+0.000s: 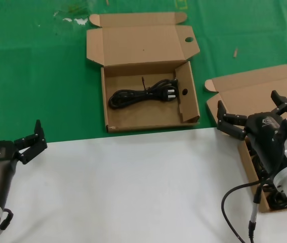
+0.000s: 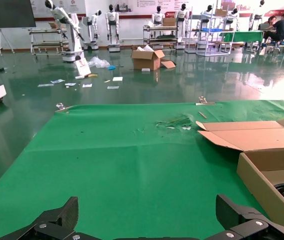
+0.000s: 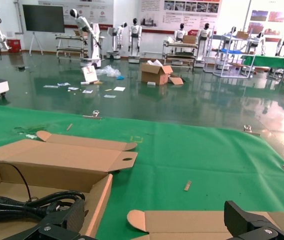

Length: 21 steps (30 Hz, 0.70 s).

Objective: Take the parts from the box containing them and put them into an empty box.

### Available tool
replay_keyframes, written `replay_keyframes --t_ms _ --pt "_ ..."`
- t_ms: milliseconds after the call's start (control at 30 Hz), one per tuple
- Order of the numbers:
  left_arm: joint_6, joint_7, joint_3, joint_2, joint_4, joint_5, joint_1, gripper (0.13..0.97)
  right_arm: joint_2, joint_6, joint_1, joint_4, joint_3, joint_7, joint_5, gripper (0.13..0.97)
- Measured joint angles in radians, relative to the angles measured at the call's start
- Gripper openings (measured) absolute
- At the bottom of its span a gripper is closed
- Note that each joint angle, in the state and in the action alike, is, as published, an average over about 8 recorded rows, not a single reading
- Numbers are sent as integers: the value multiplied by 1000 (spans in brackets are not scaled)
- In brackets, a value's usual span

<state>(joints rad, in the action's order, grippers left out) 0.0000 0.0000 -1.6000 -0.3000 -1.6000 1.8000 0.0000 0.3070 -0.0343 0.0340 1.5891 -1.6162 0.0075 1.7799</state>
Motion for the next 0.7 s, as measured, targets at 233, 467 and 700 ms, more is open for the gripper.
replay_keyframes --t_ms 233,467,700 --pt "0 0 0 0 0 0 0 966 0 0 0 0 0 0 0 966" --pt "0 0 0 0 0 0 0 966 0 0 0 0 0 0 0 966" --pt "0 0 0 0 0 0 0 966 0 0 0 0 0 0 0 966"
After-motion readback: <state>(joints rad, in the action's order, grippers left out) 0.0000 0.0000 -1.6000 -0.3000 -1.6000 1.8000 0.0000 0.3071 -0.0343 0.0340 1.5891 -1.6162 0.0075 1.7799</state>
